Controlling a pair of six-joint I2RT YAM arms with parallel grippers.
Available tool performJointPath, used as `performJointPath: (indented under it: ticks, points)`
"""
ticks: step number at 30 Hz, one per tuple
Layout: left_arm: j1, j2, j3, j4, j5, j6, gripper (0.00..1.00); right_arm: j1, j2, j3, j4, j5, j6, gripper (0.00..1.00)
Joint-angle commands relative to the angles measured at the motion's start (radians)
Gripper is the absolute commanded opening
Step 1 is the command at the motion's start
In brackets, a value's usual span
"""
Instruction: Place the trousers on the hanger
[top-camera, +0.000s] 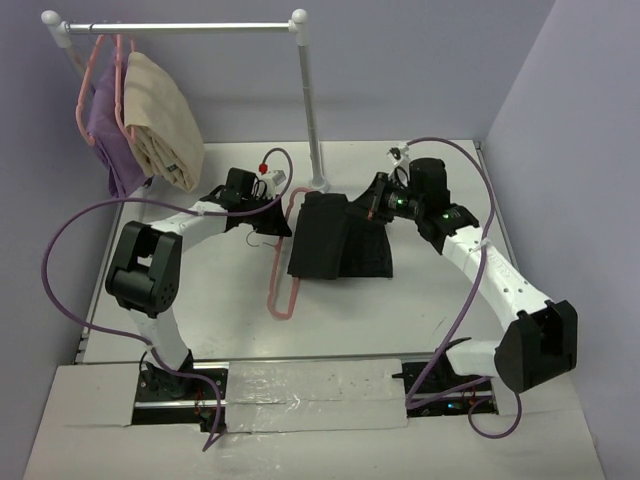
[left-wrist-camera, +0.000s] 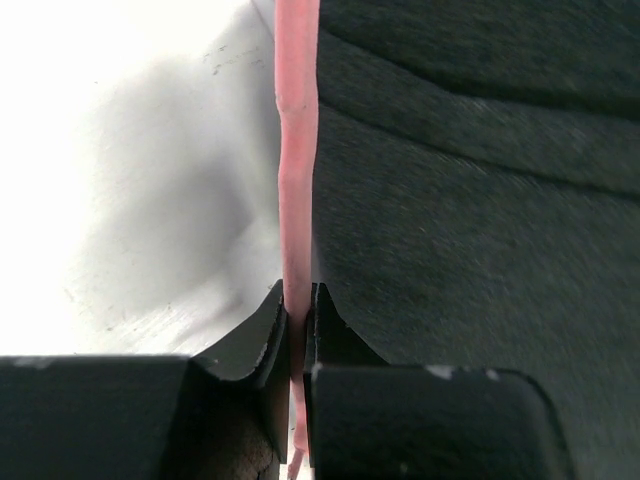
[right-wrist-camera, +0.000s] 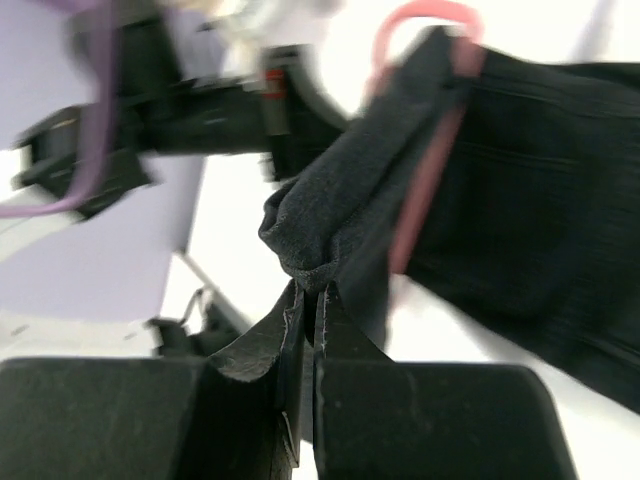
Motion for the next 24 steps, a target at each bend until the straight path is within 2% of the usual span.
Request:
performJointPath:
  ticks: [1,5,8,12,20,24]
  points:
    - [0.007,-0.01,-0.017,-0.025,-0.123,0.076,0.0,-0.084,-0.031,-0.057,-0.039,0.041,-0.091,0.0]
    - [0.007,-0.017,-0.026,-0.02,-0.158,0.086,0.0,-0.259,-0.05,-0.158,-0.01,0.009,-0.083,0.0]
    - [0.007,-0.019,-0.026,-0.02,-0.164,0.089,0.0,-0.307,-0.063,-0.166,-0.041,0.02,-0.109,0.0]
    - [0.007,-0.039,-0.033,-0.005,-0.166,0.081,0.0,-0.382,0.013,-0.178,-0.082,0.081,-0.157,0.0]
    - [0.001,-0.076,-0.001,0.039,-0.164,0.041,0.0,-0.396,0.225,-0.195,0.031,0.184,-0.151,0.0]
    - [-0.028,-0.076,0.071,0.035,-0.19,0.034,0.0,-0.387,0.352,-0.126,0.051,0.227,-0.177,0.0]
